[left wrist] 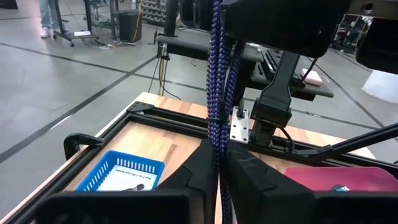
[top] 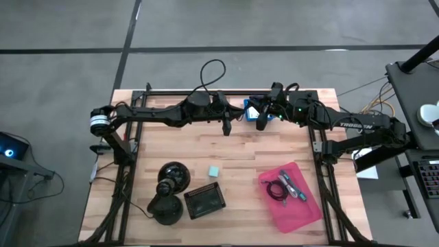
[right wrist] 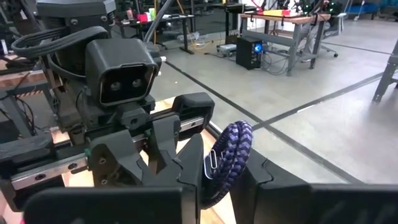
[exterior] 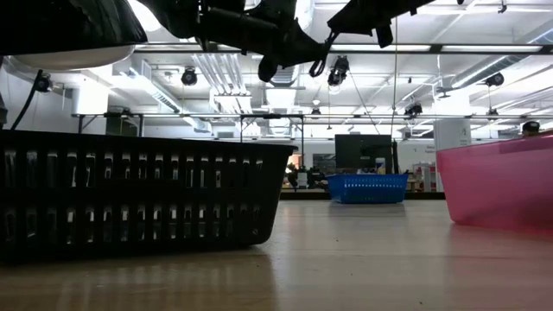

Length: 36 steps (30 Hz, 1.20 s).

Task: Pick and place items into bin
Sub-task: Put the violet charger cable into the pink bin

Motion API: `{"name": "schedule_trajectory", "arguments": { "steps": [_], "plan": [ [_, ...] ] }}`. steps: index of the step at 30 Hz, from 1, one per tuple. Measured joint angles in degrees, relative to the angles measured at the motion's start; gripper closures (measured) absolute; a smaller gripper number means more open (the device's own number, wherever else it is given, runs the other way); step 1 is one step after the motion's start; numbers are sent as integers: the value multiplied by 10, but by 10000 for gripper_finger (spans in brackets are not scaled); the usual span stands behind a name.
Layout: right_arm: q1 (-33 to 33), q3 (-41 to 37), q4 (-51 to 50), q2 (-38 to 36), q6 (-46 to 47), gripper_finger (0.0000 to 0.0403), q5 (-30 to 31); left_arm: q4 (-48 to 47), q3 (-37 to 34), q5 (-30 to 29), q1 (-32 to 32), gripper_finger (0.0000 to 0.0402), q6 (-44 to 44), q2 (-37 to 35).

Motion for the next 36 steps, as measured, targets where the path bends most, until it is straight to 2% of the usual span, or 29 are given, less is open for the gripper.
{"name": "schedule_trajectory", "arguments": {
  "steps": [7, 14, 25, 31, 36],
  "plan": [
    [0, 5, -42, -6, 1, 367, 1, 1, 0, 2, 0, 326, 0, 0],
    [0, 53, -182, -11, 22, 367, -16, 0, -2, 2, 6, 302, -1, 0],
    [0, 116, -421, -12, 94, 367, -152, 0, -7, 1, 11, 302, -1, 0],
    [0, 97, -472, -15, 147, 367, -249, -1, -8, 1, 12, 301, -1, 0],
    [5, 83, -503, -15, 211, 366, -278, -5, -9, 1, 14, 301, -1, 0]
  ]
}}
